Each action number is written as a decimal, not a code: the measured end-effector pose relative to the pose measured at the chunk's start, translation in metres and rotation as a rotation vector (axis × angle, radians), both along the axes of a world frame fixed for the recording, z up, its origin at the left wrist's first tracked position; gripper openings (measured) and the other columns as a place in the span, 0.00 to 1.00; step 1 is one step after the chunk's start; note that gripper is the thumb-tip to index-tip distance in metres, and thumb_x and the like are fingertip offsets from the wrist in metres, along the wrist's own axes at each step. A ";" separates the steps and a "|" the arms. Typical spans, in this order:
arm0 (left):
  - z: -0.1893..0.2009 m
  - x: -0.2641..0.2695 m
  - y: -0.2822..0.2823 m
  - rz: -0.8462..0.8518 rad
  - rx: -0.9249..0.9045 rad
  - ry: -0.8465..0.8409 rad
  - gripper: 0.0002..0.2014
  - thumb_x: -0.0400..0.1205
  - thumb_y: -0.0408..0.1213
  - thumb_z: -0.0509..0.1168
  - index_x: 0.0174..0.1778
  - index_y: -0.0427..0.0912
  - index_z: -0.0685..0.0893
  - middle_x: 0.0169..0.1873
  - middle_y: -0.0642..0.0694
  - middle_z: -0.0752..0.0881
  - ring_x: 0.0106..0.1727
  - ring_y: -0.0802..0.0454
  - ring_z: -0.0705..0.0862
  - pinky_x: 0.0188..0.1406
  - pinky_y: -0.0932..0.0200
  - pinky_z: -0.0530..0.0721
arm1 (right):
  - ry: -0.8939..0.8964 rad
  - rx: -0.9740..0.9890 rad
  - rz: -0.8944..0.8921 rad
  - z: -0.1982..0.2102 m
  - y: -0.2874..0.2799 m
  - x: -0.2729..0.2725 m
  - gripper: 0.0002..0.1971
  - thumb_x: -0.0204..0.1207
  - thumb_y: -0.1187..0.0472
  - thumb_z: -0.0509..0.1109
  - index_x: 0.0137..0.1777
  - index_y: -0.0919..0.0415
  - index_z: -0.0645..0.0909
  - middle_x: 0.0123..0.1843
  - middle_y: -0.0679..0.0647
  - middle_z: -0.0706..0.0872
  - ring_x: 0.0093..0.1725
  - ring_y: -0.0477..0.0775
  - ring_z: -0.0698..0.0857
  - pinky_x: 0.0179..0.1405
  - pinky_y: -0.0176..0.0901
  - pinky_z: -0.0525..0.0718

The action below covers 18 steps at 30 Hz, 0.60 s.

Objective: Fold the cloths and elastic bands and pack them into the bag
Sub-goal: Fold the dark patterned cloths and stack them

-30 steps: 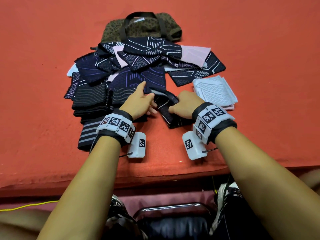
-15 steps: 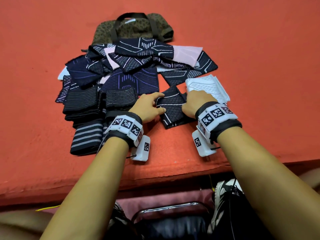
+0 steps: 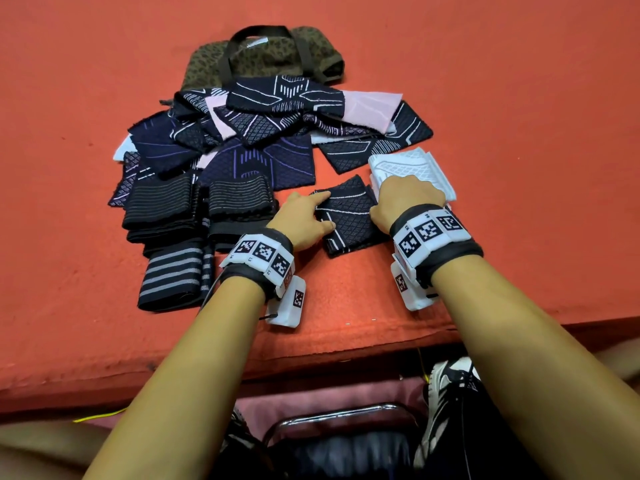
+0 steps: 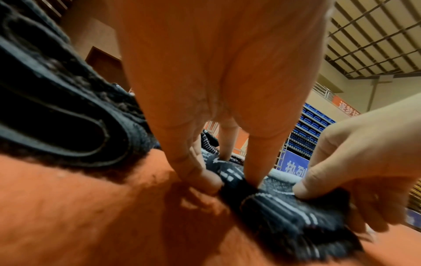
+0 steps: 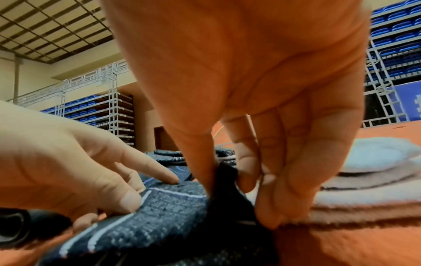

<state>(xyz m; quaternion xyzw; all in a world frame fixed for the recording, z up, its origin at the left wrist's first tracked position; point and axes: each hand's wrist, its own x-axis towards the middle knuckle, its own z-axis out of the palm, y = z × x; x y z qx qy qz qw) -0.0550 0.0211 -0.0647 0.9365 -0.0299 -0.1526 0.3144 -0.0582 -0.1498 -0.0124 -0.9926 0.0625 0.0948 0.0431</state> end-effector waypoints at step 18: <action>-0.011 0.003 -0.001 0.034 -0.089 -0.016 0.42 0.75 0.42 0.72 0.84 0.48 0.59 0.59 0.41 0.84 0.57 0.42 0.85 0.64 0.47 0.83 | 0.130 0.017 0.131 -0.004 0.002 -0.002 0.06 0.76 0.61 0.69 0.46 0.60 0.75 0.42 0.57 0.78 0.45 0.61 0.80 0.43 0.47 0.79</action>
